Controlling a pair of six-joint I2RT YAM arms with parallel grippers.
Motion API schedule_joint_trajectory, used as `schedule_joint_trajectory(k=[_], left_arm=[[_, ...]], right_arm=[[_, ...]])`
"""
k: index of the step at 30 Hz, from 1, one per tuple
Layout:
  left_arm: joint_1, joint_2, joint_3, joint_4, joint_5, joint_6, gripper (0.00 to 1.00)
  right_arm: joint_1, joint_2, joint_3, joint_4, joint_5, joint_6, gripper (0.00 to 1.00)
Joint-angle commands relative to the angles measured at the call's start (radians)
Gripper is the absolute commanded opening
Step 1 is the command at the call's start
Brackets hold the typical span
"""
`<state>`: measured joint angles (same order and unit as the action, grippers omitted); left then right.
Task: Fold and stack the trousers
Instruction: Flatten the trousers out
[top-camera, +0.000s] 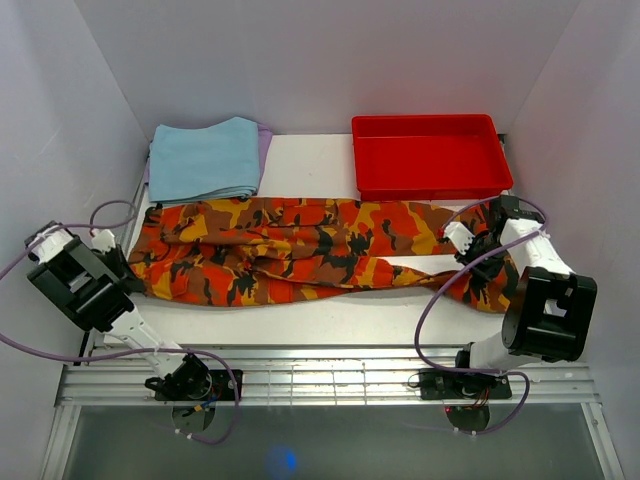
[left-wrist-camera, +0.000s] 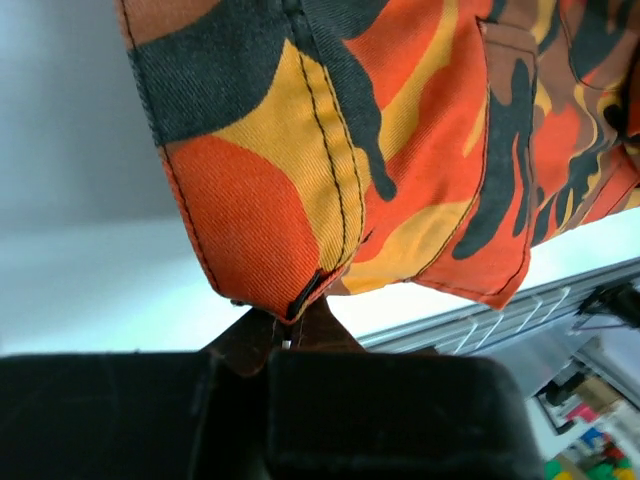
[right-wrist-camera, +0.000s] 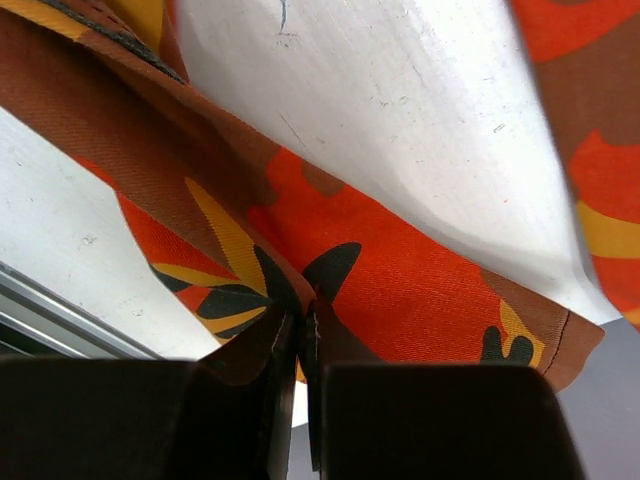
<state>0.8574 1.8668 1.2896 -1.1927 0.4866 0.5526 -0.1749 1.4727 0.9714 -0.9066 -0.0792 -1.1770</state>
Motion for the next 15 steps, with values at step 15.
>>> schedule_joint_trajectory(k=[15], left_arm=[[0.008,0.098,0.344,-0.179,-0.421,0.253,0.0]], right_arm=[[-0.09,0.107,0.02,-0.095,0.216,-0.193,0.08]])
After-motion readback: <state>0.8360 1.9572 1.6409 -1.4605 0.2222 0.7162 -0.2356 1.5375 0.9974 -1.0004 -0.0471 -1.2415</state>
